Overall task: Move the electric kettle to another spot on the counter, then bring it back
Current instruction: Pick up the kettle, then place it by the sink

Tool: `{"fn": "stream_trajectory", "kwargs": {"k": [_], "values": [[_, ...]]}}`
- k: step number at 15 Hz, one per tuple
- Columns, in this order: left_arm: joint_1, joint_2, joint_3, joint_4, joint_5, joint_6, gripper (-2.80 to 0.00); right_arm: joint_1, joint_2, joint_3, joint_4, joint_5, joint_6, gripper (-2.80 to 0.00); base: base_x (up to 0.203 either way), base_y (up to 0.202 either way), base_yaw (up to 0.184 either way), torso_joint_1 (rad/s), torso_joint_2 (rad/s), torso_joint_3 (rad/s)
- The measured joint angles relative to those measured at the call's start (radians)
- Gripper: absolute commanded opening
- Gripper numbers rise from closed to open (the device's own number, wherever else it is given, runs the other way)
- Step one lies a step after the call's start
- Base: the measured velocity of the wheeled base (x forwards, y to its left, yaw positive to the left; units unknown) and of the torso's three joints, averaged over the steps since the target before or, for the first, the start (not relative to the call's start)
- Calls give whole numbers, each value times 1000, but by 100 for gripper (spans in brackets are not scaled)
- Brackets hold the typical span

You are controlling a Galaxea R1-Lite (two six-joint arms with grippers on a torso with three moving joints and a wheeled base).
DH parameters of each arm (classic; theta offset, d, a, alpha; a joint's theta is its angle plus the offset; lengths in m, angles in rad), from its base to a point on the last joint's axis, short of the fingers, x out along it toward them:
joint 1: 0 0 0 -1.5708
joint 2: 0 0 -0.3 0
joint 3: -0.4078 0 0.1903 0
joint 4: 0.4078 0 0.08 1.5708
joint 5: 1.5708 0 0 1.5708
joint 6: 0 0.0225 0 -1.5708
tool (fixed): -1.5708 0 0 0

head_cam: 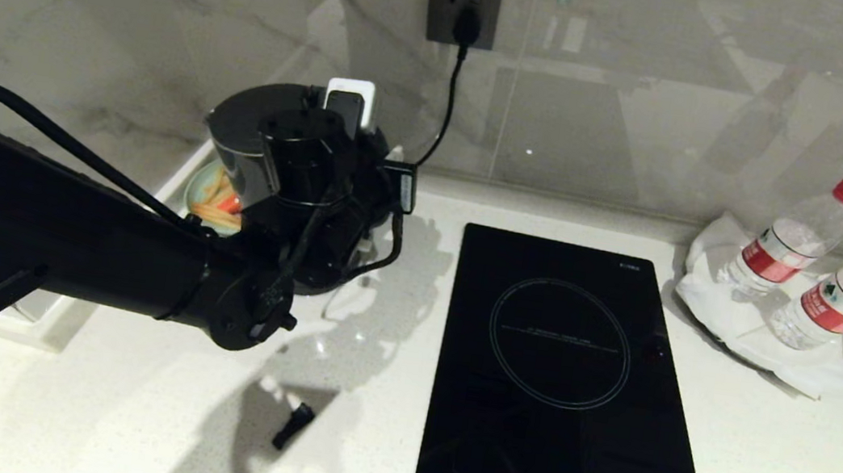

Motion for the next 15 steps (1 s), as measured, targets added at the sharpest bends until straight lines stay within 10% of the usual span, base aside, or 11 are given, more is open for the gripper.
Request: {"fn": "stream_trajectory", "kwargs": {"k": [15], "values": [[16,-133,-33,87,-1,4,-280,0,0,0,0,0,0,-280,0,0,0,0,0,0]]}}
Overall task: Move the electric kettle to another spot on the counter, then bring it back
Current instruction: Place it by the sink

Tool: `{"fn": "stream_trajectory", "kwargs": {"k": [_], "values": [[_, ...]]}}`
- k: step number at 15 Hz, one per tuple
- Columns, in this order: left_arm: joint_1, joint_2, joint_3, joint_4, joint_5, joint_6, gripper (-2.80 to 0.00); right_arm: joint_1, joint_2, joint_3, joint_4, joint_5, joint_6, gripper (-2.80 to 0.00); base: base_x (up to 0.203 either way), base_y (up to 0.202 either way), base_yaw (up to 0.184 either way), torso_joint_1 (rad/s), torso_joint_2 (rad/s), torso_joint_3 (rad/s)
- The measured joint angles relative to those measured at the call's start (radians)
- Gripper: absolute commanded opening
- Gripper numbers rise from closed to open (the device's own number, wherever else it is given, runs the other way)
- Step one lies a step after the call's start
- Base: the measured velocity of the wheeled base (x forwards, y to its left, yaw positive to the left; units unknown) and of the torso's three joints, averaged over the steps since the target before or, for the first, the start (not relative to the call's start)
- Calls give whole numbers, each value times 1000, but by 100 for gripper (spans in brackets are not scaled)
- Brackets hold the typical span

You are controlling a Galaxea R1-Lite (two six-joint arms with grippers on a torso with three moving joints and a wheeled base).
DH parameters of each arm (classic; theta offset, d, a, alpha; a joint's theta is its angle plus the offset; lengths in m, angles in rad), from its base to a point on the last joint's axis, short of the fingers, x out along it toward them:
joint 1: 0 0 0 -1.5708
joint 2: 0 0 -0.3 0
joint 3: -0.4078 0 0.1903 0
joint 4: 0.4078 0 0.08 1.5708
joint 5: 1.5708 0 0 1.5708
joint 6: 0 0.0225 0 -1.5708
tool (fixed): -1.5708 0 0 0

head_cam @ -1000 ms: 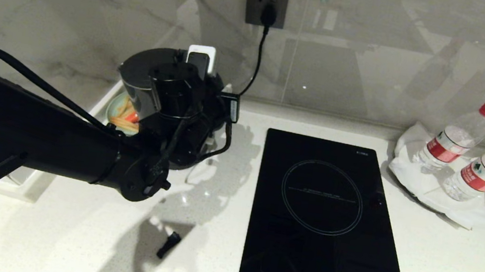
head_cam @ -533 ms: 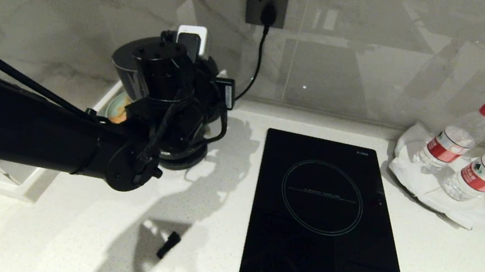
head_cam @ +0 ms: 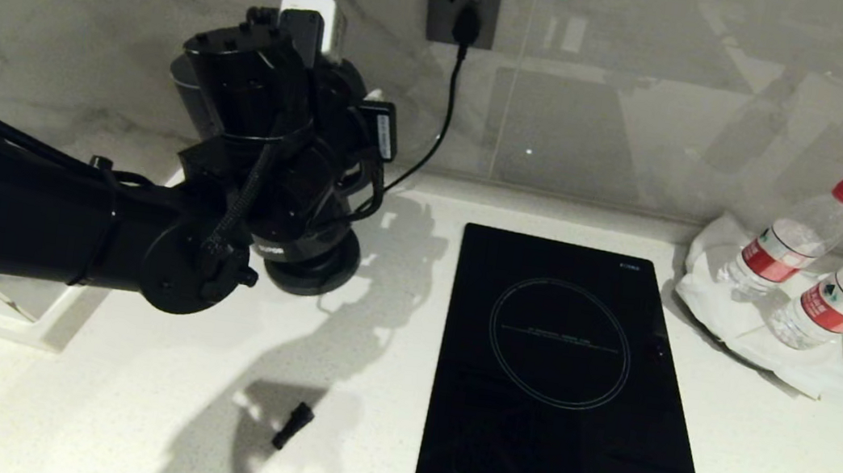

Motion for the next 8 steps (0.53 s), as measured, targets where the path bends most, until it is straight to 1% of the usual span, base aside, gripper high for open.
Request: {"fn": "stream_trajectory", "kwargs": {"k": [2,4,5,8], "values": [[1,-29,15,13,1,0,-280,0,0,0,0,0,0,-280,0,0,0,0,0,0],[-1,-74,59,54,-1,0,-280,0,0,0,0,0,0,-280,0,0,0,0,0,0],[-1,-104,94,77,-1,-1,-280,0,0,0,0,0,0,-280,0,0,0,0,0,0],[-2,-200,215,97,-1,-1,-280,0,0,0,0,0,0,-280,0,0,0,0,0,0]]}}
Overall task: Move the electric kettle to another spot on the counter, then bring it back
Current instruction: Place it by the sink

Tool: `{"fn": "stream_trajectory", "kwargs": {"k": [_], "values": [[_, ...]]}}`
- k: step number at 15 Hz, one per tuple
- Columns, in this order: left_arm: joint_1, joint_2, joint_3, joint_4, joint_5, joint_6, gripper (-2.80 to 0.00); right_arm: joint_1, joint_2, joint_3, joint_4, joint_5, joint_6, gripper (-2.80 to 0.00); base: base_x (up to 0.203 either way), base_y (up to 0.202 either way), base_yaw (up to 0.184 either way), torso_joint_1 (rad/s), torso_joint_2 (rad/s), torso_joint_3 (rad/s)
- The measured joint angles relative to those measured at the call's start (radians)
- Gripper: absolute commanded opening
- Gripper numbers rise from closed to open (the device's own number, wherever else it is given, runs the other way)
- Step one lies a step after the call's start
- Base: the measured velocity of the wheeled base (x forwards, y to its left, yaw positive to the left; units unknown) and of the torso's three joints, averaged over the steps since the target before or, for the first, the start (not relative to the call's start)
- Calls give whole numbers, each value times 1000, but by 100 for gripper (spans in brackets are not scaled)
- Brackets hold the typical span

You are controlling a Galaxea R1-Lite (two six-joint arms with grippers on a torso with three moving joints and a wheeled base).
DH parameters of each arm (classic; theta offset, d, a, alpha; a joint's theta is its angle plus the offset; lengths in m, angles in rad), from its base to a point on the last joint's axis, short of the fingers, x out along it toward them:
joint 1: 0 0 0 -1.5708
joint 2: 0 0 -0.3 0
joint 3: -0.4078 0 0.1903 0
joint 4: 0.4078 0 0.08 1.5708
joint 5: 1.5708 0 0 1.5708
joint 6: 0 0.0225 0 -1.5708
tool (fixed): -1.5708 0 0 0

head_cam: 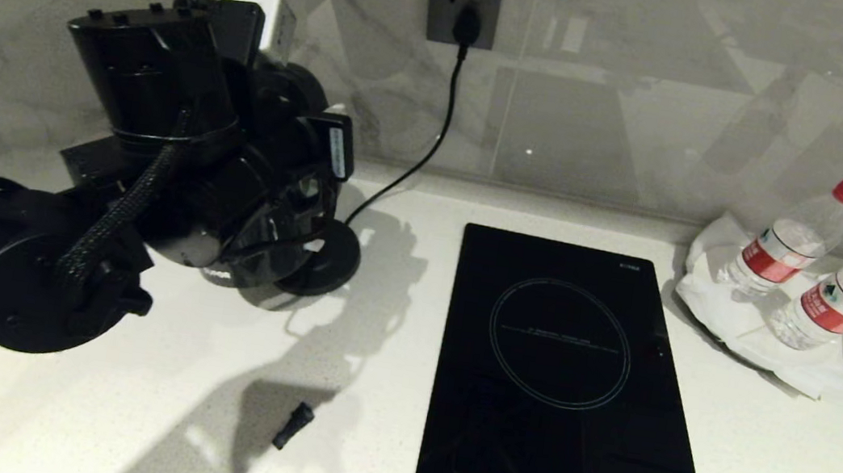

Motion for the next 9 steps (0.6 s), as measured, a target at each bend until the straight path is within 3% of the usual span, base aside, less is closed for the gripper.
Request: {"fn": "stream_trajectory", "kwargs": {"k": [9], "values": [[13,-222,317,30,-29,-9,-280,0,0,0,0,0,0,-280,0,0,0,0,0,5]]}}
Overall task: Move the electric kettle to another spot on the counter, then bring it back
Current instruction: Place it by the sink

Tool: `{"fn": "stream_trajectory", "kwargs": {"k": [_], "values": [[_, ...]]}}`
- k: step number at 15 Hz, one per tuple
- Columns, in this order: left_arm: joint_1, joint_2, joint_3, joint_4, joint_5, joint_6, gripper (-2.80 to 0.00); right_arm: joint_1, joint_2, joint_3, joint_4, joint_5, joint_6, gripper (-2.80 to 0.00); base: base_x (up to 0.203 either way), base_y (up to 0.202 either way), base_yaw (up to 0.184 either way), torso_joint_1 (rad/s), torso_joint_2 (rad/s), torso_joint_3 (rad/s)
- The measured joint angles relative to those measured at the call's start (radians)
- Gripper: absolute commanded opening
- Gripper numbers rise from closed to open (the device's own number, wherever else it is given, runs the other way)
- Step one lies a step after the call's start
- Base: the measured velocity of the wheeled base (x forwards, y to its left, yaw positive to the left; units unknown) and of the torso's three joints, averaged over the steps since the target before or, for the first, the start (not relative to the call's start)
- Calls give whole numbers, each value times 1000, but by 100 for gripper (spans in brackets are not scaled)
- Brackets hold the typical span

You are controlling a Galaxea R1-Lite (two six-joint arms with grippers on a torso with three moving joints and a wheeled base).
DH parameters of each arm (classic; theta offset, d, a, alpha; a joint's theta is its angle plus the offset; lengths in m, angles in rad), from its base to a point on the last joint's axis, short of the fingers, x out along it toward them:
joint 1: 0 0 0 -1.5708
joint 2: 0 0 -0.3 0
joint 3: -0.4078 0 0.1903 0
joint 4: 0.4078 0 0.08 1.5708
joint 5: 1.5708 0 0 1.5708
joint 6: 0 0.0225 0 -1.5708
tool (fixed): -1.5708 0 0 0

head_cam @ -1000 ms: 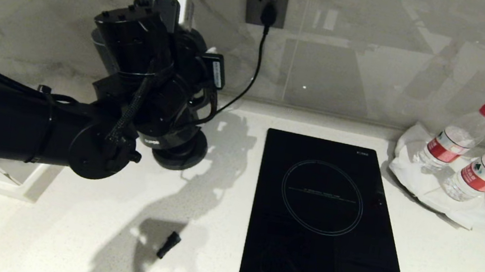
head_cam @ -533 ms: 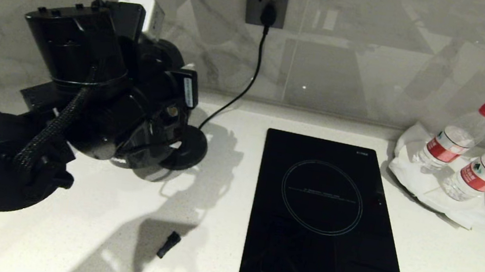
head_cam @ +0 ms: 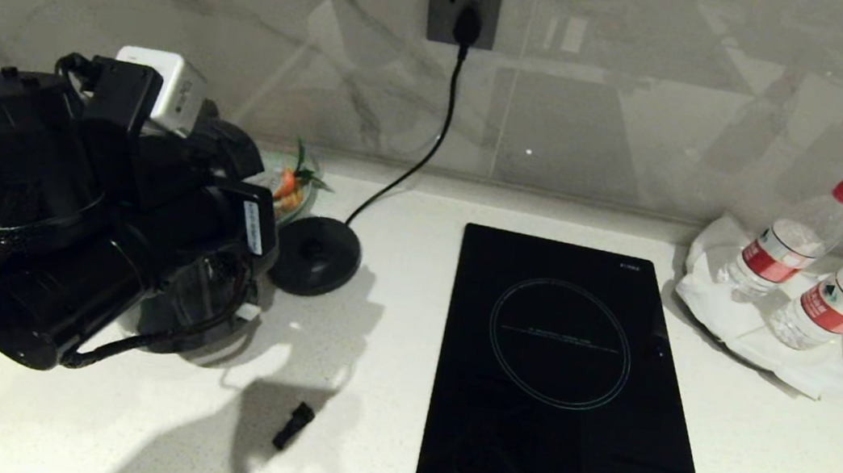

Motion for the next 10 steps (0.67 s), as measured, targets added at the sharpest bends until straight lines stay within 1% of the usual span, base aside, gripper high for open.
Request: {"fn": "stream_trajectory", "kwargs": {"k": [3,10], "values": [[6,-21,24,-2,4,-27,-280,0,0,0,0,0,0,-280,0,0,0,2,8,150],[13,-57,107,-7,8,-55,-280,0,0,0,0,0,0,-280,0,0,0,0,2,199]]}}
